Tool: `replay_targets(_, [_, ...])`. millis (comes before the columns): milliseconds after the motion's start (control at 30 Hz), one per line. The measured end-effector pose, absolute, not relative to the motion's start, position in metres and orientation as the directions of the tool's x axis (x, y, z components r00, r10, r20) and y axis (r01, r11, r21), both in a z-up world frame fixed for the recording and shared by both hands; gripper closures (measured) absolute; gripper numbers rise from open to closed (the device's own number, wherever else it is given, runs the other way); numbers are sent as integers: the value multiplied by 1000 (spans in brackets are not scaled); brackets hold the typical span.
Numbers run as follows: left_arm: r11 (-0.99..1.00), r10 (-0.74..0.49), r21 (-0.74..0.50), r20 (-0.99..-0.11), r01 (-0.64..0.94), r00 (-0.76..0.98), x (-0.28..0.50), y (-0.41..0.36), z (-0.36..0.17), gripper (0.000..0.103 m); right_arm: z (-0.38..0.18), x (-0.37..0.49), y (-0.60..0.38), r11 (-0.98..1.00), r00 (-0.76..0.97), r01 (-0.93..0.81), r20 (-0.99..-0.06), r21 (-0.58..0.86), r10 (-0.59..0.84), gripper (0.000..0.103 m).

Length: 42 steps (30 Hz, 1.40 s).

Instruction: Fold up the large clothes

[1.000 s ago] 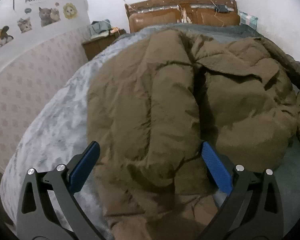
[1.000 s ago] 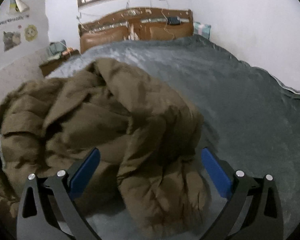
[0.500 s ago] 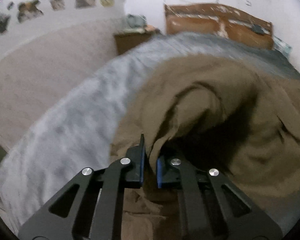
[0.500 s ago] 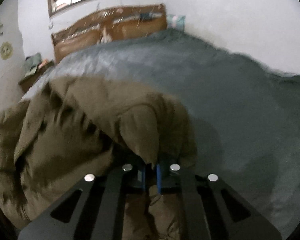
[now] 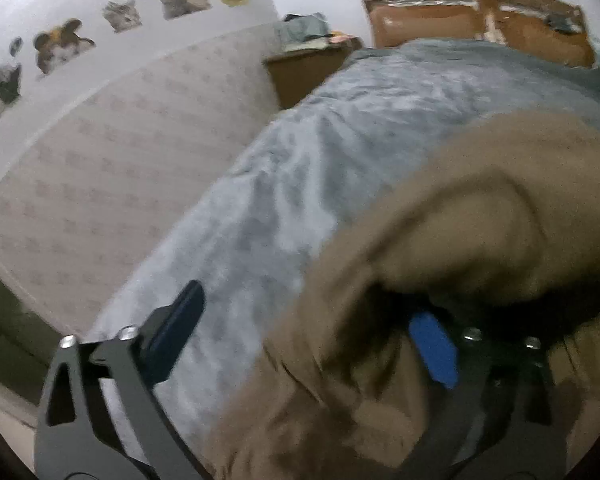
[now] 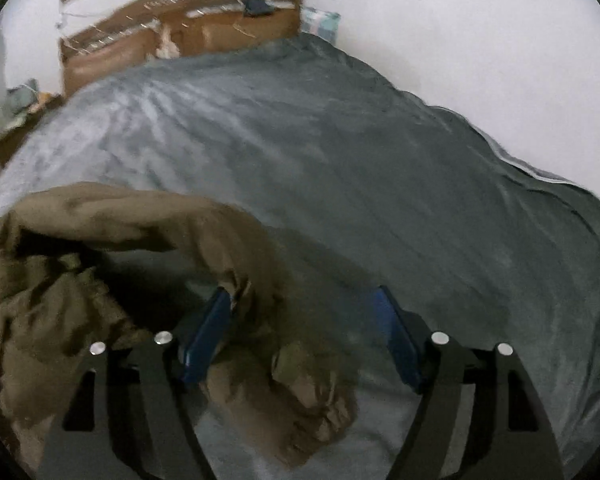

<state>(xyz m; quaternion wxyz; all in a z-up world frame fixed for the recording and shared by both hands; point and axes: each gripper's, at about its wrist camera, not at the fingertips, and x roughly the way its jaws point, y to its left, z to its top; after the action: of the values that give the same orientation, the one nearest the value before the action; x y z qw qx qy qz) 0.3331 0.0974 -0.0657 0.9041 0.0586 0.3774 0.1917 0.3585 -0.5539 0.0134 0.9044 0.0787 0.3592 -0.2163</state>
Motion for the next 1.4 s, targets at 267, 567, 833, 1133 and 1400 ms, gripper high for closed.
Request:
replay_targets(267, [954,290,158,-693,-253,660,237,85,-94,3,0,256,-500,954,814,244,-572,176,-103,18])
replay_targets(567, [972,121,216,-790,87,601,248,-41,-109,3,-70,271,-433,966,701,143,-711,213,53,13])
replay_targets(833, [998,61,70,-843,-5,534,283,-78,-144,3,-121,308,-415,940,664,135,-733,313,149,13])
replay_targets(1133, [994,-95,-44,-811,101,578,285,-86,-141,88,-105,310,-398,922,730,6,-632,387,260,97])
replay_targets(1400, [989,-102,-143,-475,38,874,236,-59,-45,94,0,222,-383,955,902,-157,-357,253,243,100])
